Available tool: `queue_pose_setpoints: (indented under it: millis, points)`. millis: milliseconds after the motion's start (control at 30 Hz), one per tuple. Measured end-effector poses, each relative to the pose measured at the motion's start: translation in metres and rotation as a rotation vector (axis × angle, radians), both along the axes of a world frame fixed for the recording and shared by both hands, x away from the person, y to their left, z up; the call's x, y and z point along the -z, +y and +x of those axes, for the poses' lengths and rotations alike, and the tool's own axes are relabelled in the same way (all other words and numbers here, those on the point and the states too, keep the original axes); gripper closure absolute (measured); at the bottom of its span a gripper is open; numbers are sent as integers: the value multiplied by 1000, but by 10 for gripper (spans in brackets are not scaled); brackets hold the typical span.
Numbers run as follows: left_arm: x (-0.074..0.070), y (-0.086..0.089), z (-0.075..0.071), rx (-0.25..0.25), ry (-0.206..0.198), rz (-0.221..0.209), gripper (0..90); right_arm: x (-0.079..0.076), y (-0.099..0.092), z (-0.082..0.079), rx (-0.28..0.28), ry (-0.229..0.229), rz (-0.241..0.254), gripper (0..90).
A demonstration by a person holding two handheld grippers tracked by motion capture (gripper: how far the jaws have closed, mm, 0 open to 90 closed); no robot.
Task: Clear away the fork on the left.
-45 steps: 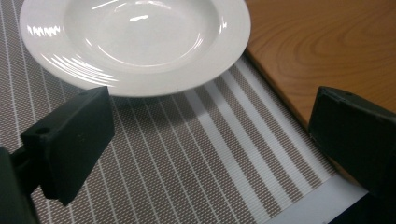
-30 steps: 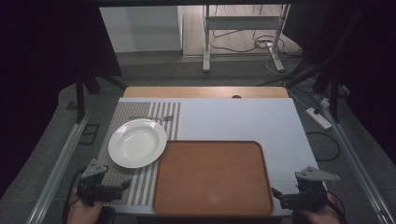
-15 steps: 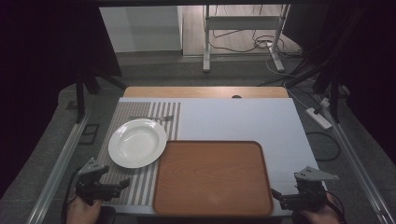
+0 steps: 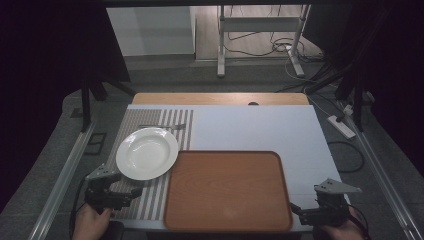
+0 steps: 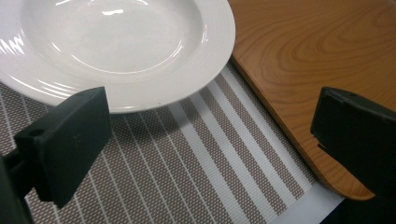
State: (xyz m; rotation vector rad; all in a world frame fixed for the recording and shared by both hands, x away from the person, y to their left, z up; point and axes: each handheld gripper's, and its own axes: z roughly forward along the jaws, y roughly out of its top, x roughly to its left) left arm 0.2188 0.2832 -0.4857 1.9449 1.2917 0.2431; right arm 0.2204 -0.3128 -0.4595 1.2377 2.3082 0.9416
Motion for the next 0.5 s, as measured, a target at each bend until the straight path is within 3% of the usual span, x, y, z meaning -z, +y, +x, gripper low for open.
queue_pose_setpoints:
  millis: [133, 500]
  points:
    - [1, -1, 7, 18, 30, -37, 0, 0, 0, 0, -3, -1, -4, 0]
    - [0, -7, 29, 44, 32, 20, 0, 1, 1, 0, -5, 0, -4, 0]
